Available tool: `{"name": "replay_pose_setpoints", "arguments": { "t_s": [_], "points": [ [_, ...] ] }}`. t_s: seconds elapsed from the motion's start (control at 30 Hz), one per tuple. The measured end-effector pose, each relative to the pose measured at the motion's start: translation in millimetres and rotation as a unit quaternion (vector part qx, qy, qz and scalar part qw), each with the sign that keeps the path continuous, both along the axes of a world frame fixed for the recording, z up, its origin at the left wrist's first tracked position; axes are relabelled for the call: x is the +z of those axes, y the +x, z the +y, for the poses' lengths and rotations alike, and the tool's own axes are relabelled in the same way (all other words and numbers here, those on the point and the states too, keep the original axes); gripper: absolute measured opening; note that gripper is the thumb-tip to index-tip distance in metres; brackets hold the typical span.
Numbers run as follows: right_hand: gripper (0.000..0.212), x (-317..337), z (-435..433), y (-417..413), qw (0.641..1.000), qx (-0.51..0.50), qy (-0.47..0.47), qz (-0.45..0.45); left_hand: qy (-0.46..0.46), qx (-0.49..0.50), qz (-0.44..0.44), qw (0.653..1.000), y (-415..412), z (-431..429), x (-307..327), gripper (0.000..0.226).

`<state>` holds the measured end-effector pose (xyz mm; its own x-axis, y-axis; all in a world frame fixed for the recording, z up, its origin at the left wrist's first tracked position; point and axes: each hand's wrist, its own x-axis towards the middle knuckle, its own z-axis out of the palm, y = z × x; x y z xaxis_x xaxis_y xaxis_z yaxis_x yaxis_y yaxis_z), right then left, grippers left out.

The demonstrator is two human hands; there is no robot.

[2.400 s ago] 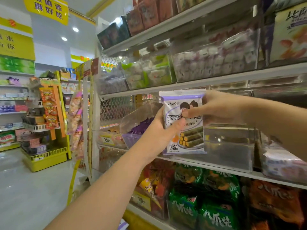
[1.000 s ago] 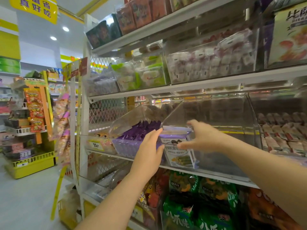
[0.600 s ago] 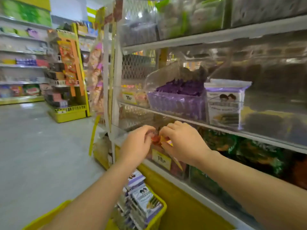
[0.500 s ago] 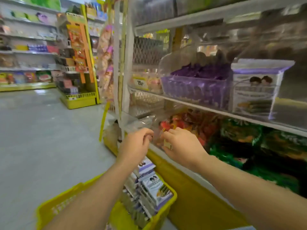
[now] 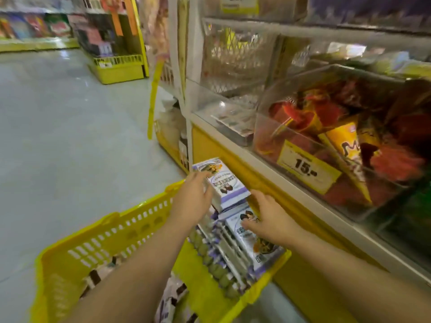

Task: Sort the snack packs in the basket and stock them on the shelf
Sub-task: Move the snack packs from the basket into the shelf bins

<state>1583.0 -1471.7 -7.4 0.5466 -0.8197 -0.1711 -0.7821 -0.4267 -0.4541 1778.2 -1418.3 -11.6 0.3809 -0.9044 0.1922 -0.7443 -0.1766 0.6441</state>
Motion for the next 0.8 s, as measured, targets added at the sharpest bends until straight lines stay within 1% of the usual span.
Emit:
{"name": "replay_pose_setpoints", "arguments": {
  "t_s": [0.07,0.17,0.3,0.37,0.43,0.53,0.6,0.63,0.67,0.73,0.77,0.8],
  "points": [
    [0.087,-9.2,-3.8,8.8,0.999,-0.008,-0.002,-0.042,0.011,0.005,0.039,0.999,4.7,-13.0,-6.4,0.044],
    [0.087,-16.4,-6.0,23.4,0.995,-0.021,0.008,-0.095,0.015,0.034,0.108,0.993,9.1,-27.4,-9.3,0.057],
    [0.084,-17.8,-6.4,31.9,0.994,-0.037,0.023,-0.104,0.016,0.072,0.158,0.985,16.3,-44.1,-10.0,0.07],
    [0.081,-16.8,-6.6,31.5,0.994,-0.039,0.028,-0.102,0.026,0.073,0.179,0.981,21.1,-50.1,-10.1,0.076],
    [0.08,-15.7,-7.1,30.0,0.993,-0.039,0.028,-0.106,0.055,0.062,0.178,0.981,24.9,-53.8,-10.4,0.085],
    [0.08,-15.2,-9.4,28.6,0.991,-0.033,0.041,-0.127,0.119,0.061,0.12,0.984,28.2,-56.8,-8.1,0.093],
    [0.08,-16.4,-9.9,28.2,0.986,-0.032,0.06,-0.153,0.145,0.068,0.081,0.984,26.8,-55.4,-5.8,0.089],
    [0.079,-16.7,-9.8,27.9,0.983,-0.037,0.066,-0.167,0.142,0.07,0.076,0.984,25.6,-53.7,-4.6,0.083],
    [0.077,-17.0,-9.3,27.5,0.981,-0.043,0.066,-0.18,0.121,0.073,0.087,0.986,24.5,-51.6,-4.0,0.071],
    [0.072,-16.5,-7.2,27.7,0.975,-0.052,0.056,-0.21,0.03,0.08,0.15,0.985,21.8,-45.1,-1.9,0.036],
    [0.069,-15.4,-5.8,28.1,0.969,-0.056,0.05,-0.235,-0.005,0.085,0.186,0.979,20.1,-41.2,0.2,0.024],
    [0.064,-13.3,-4.4,28.8,0.961,-0.061,0.043,-0.265,-0.025,0.088,0.221,0.971,19.0,-37.0,2.4,0.021]
  ]
}}
